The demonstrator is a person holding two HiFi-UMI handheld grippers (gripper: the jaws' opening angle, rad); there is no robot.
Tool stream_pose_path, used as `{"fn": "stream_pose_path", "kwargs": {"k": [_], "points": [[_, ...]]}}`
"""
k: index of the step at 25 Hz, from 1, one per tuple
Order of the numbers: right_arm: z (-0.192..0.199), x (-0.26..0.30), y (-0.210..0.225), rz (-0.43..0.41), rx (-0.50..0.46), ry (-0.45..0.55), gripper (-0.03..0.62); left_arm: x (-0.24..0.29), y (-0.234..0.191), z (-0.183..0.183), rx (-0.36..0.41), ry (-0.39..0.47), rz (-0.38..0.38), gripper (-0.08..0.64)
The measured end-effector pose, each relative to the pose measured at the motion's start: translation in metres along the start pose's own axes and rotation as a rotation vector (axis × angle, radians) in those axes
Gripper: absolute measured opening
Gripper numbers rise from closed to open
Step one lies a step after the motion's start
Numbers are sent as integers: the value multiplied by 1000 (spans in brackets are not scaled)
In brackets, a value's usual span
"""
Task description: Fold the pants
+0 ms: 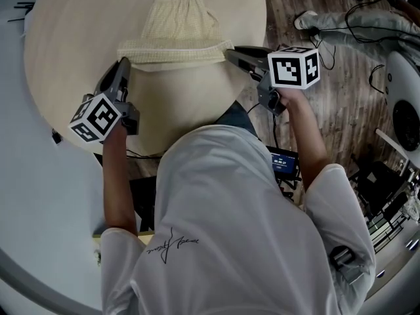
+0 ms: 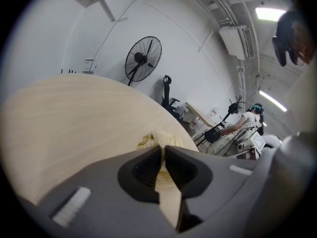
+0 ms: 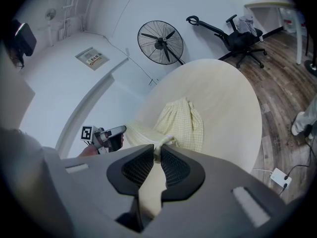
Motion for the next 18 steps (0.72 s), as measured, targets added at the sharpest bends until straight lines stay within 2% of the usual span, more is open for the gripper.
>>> {"fn": "stream_pose_path", "kwargs": {"k": [6, 18], "points": [[-10, 12, 9, -3, 4, -14, 46, 9, -5, -12, -20, -1, -6, 83], [-5, 19, 21, -27, 34, -30, 46, 18, -13, -2, -76, 1, -2, 83]]}}
Point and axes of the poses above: the fingertips, and each gripper's own axes: x forward along the fingers, y to its right, z out of its underside, the point moved 9 cm from there along -x, backward along the fingers, and after that the axes turned 12 degrees about -x, right-handed, at the moved point
